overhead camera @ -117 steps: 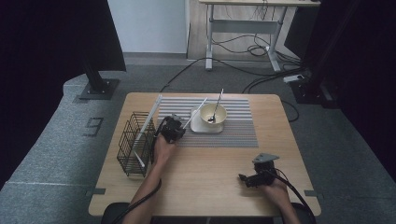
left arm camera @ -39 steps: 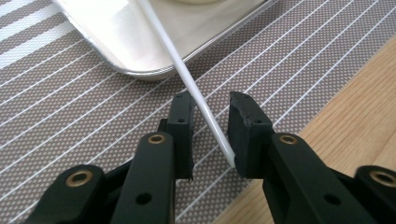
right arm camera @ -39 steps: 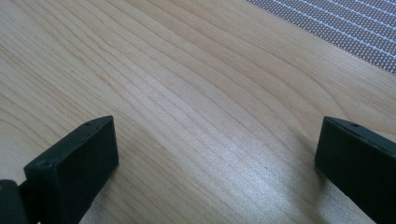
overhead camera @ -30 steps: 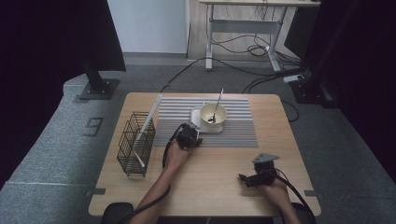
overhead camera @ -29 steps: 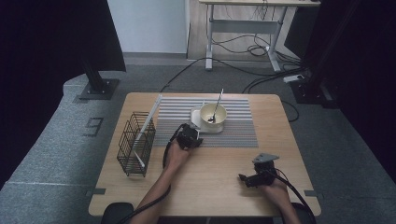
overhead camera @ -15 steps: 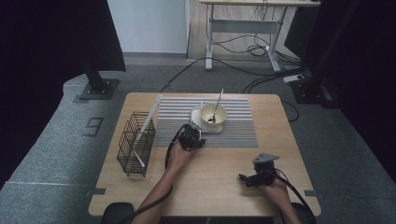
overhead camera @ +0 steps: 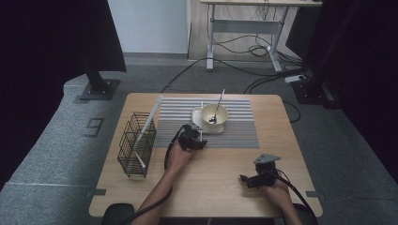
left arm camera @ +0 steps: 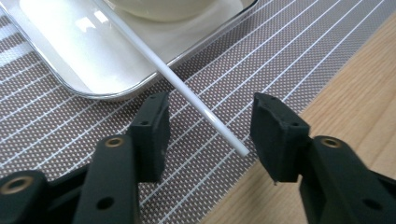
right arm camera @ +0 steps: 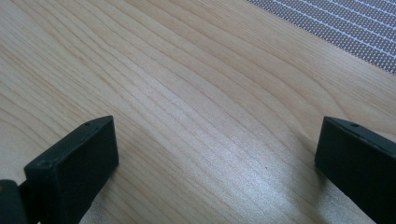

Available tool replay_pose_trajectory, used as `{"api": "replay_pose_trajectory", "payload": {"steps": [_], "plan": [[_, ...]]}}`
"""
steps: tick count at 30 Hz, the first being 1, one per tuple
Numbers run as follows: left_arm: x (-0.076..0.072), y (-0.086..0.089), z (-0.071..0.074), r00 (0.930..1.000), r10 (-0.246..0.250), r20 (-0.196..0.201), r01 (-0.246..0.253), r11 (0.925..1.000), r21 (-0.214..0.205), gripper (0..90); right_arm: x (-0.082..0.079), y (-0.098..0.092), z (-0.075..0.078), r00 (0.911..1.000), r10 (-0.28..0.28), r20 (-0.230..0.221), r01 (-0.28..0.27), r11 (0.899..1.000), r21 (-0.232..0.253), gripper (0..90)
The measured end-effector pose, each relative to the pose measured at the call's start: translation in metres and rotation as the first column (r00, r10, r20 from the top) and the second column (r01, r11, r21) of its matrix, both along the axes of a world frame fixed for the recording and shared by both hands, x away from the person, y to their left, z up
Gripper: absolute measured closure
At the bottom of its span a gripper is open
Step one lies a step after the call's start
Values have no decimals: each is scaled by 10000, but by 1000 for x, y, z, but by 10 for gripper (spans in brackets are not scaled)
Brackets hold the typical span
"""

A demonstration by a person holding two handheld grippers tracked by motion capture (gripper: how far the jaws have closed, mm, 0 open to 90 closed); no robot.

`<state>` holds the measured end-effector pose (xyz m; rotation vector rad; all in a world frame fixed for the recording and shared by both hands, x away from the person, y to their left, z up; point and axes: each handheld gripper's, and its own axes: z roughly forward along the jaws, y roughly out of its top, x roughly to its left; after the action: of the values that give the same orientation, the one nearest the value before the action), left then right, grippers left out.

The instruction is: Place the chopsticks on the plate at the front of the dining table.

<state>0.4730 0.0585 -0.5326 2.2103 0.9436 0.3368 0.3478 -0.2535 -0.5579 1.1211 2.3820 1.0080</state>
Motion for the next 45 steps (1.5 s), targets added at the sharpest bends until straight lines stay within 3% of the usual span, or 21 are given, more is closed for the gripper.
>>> {"api": "replay_pose_trajectory", "payload": {"steps": [6, 15, 20, 27, 39, 45], "plan": [[-6, 5, 11, 9998, -172, 49, 174, 9992, -365, 369, 0, 0, 0, 10000, 0, -1, 0, 10000, -2, 0], [-27, 13, 30, 9970, -507, 577, 544, 9965, -637, 266, 0, 0, 0, 10000, 0, -1, 0, 10000, -3, 0], [-41, 15, 37, 9932, -913, 715, 949, 9943, -481, 188, 0, 0, 0, 10000, -1, -1, 1, 10000, -3, 0], [-63, 21, 42, 9880, -1295, 838, 1346, 9892, -573, 107, 0, 0, 0, 10000, -5, 3, 5, 10000, 4, 0], [-98, 34, 35, 9852, -1525, 789, 1591, 9835, -861, 0, 0, 0, 0, 10000, -4, 4, 4, 10000, 1, 0], [-110, 41, 21, 9858, -1563, 623, 1599, 9854, -586, 0, 0, 0, 0, 10000, -2, 6, 2, 10000, 1, 0]]}}
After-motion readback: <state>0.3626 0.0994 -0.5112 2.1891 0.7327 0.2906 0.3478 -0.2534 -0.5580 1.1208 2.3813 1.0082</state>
